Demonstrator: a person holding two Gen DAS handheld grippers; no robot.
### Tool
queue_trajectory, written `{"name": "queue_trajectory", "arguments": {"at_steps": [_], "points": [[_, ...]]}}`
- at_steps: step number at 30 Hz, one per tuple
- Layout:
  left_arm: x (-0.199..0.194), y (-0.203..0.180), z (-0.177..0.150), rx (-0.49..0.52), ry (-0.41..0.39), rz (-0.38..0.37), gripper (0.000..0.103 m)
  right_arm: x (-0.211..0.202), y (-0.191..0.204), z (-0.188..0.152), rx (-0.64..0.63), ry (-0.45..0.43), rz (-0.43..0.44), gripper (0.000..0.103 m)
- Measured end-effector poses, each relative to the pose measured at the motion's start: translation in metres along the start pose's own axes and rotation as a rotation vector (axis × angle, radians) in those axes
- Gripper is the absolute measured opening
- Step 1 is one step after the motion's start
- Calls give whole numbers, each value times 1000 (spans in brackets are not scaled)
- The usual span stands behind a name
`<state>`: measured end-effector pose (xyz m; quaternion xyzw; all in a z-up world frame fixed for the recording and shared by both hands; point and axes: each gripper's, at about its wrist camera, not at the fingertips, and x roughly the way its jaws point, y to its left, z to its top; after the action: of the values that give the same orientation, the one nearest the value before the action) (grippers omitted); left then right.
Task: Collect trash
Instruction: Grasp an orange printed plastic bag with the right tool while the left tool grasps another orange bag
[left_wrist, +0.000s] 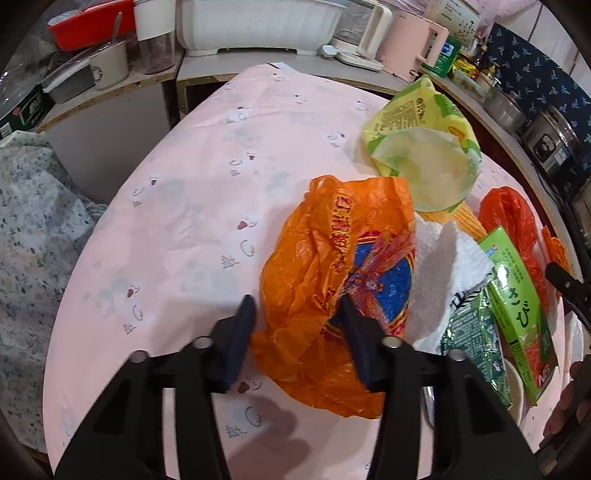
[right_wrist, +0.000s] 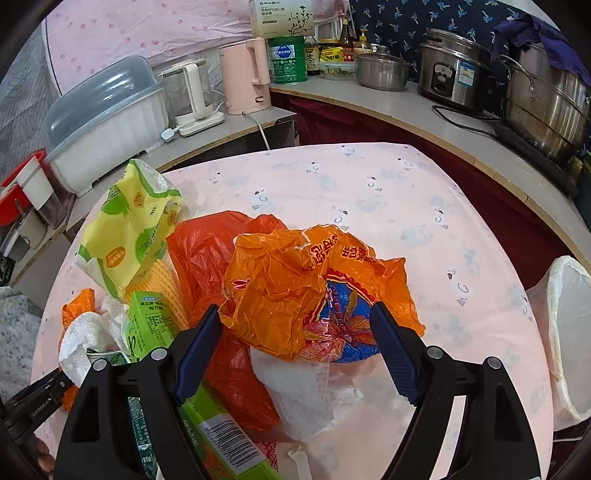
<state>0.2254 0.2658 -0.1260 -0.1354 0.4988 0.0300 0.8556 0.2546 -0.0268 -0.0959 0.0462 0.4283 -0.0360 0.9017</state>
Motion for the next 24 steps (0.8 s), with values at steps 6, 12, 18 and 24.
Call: {"name": "queue_trajectory", "arguments": {"at_steps": [6, 12, 18, 24], "points": [[-6, -7, 1, 18, -21, -16, 19, 0, -7, 1, 30, 10, 40, 42], [-21, -13, 7, 24, -58, -17, 17, -17, -20, 3, 61, -36, 48, 30], [-45, -21, 14, 34, -123, -10, 16, -42, -40, 8, 95, -94, 52, 27], [-76, -37, 19, 53, -187, -31, 16, -70, -56, 11, 117, -149, 60, 27]]}}
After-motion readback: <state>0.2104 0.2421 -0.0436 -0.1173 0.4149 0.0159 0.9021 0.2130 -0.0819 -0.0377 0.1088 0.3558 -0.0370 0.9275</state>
